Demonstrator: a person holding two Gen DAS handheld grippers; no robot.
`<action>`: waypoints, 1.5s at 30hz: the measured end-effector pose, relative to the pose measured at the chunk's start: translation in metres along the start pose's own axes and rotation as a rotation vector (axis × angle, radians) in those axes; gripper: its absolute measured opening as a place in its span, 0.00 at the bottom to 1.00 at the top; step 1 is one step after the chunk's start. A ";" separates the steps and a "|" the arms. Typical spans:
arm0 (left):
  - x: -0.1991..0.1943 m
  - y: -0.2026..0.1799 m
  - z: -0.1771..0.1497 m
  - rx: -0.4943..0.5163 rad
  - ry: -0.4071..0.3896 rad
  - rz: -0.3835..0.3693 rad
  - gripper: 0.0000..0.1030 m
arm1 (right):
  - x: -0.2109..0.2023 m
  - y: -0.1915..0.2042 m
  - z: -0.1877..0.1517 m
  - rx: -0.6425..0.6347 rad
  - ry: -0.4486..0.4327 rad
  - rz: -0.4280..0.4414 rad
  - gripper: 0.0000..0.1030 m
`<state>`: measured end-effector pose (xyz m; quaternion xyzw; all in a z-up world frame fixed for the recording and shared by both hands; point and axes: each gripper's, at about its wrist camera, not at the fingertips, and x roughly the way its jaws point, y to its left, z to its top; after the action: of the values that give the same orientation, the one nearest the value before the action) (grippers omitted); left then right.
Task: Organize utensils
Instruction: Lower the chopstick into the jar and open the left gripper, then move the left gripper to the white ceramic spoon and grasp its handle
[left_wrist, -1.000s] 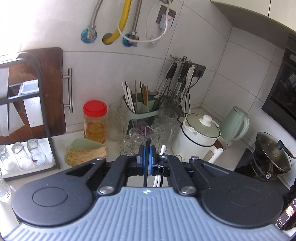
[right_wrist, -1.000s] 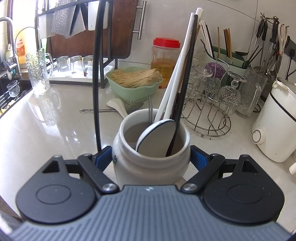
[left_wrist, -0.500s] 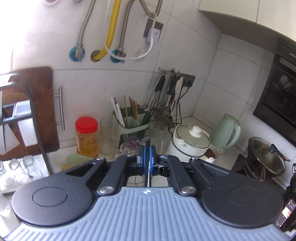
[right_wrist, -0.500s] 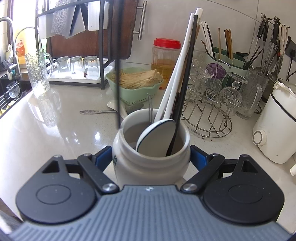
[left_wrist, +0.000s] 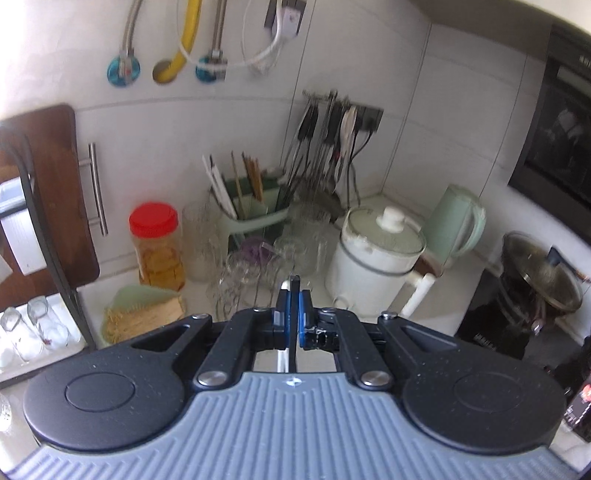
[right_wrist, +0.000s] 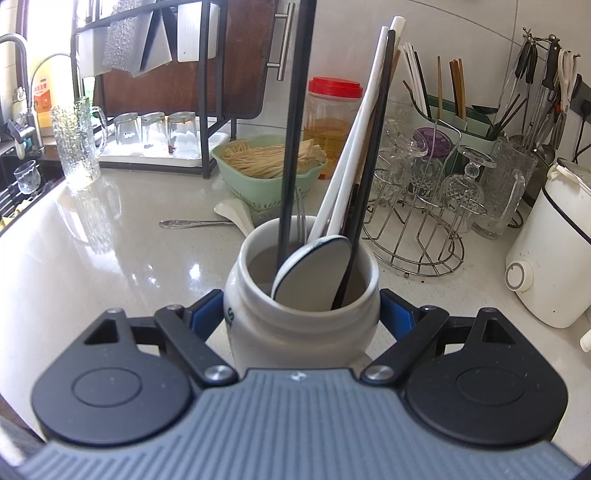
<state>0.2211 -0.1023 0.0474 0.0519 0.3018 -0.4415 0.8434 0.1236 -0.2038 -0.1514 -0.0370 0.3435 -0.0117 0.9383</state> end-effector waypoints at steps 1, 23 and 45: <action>0.006 0.002 -0.004 -0.001 0.012 0.006 0.04 | 0.000 0.000 0.000 0.000 -0.002 0.000 0.88; 0.028 0.043 -0.051 -0.162 0.059 0.091 0.27 | -0.004 0.001 -0.005 0.007 -0.022 -0.009 0.88; 0.121 0.138 -0.134 0.038 0.357 0.311 0.38 | 0.006 -0.010 0.002 0.040 -0.014 -0.059 0.88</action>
<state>0.3180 -0.0576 -0.1530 0.1909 0.4261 -0.2956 0.8334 0.1292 -0.2144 -0.1531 -0.0285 0.3355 -0.0459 0.9405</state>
